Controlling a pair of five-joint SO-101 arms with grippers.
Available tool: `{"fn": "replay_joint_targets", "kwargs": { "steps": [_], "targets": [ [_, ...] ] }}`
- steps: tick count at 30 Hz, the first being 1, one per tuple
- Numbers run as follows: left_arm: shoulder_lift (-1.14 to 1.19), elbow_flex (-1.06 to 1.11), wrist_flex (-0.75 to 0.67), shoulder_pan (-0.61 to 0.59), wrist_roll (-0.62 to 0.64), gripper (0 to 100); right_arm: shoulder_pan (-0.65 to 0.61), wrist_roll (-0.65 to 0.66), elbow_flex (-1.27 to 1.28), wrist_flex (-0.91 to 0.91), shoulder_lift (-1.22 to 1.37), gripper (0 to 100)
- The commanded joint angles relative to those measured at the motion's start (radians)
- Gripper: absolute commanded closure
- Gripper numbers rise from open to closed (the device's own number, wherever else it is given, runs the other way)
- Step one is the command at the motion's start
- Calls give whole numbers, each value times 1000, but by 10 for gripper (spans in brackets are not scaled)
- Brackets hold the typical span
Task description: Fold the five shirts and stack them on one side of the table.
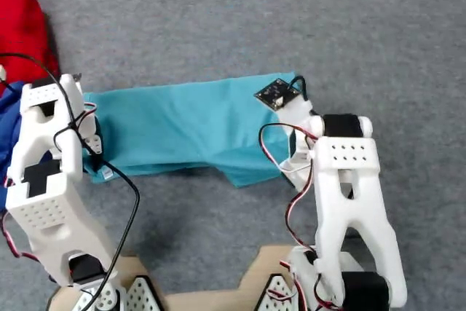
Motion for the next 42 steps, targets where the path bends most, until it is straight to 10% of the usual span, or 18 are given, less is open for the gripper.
{"fn": "replay_joint_targets", "kwargs": {
  "steps": [1,19,29,42],
  "targets": [
    [-10,3,-8,58,-3,981,7,-2,45,-66,-4,992],
    [-10,29,-20,129,-8,981,199,75,111,-351,249,986],
    [-16,46,2,124,-58,979,188,146,110,-304,182,694],
    [-18,-238,269,-8,-61,819,18,37,-130,-186,18,785]
  ]
}}
